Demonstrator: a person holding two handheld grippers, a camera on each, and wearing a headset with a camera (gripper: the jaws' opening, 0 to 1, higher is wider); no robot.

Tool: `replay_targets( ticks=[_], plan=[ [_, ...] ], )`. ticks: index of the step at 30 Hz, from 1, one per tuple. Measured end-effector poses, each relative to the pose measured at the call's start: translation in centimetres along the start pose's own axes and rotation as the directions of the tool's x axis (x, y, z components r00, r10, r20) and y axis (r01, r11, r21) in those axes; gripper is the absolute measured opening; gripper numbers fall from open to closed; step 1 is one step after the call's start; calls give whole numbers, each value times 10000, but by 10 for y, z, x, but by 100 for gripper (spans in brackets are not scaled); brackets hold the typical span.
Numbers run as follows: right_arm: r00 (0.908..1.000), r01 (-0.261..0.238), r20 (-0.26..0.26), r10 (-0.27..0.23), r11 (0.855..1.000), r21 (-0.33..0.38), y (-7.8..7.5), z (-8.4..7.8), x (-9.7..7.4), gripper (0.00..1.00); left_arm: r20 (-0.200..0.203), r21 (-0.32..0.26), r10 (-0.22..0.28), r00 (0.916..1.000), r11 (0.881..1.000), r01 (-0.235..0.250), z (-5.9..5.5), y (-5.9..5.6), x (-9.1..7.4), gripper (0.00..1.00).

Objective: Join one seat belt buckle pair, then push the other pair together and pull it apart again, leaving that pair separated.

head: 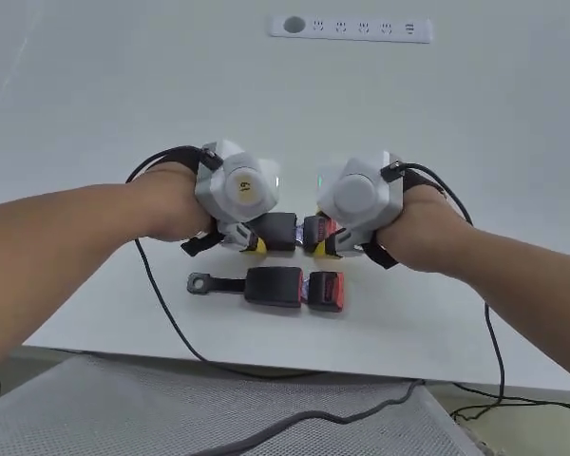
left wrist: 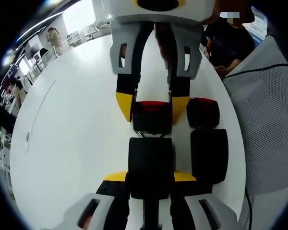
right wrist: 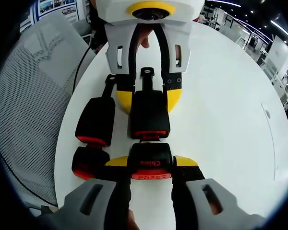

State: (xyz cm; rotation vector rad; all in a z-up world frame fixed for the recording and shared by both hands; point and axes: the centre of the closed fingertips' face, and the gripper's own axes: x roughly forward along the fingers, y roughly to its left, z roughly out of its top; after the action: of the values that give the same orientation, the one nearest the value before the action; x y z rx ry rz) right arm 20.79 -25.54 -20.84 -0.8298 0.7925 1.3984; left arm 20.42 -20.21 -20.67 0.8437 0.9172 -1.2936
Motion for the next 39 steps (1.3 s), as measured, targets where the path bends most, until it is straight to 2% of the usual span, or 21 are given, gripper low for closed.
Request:
replay_targets(
  ticks=[24, 36, 39],
  plan=[
    [10000, -51, 38, 51, 10000, -34, 0, -1, 0, 31, -30, -65, 6, 10000, 10000, -6, -6, 4, 4, 32],
    [9997, -130, -208, 129, 9999, -59, 0, -10, -7, 32, -72, -91, 3, 10000, 10000, -4, -6, 4, 4, 33],
    [9998, -206, -27, 206, 9998, -1, -1, -13, -8, 32, 37, -170, -7, 10000, 9999, 8, -5, 4, 4, 33]
  ],
)
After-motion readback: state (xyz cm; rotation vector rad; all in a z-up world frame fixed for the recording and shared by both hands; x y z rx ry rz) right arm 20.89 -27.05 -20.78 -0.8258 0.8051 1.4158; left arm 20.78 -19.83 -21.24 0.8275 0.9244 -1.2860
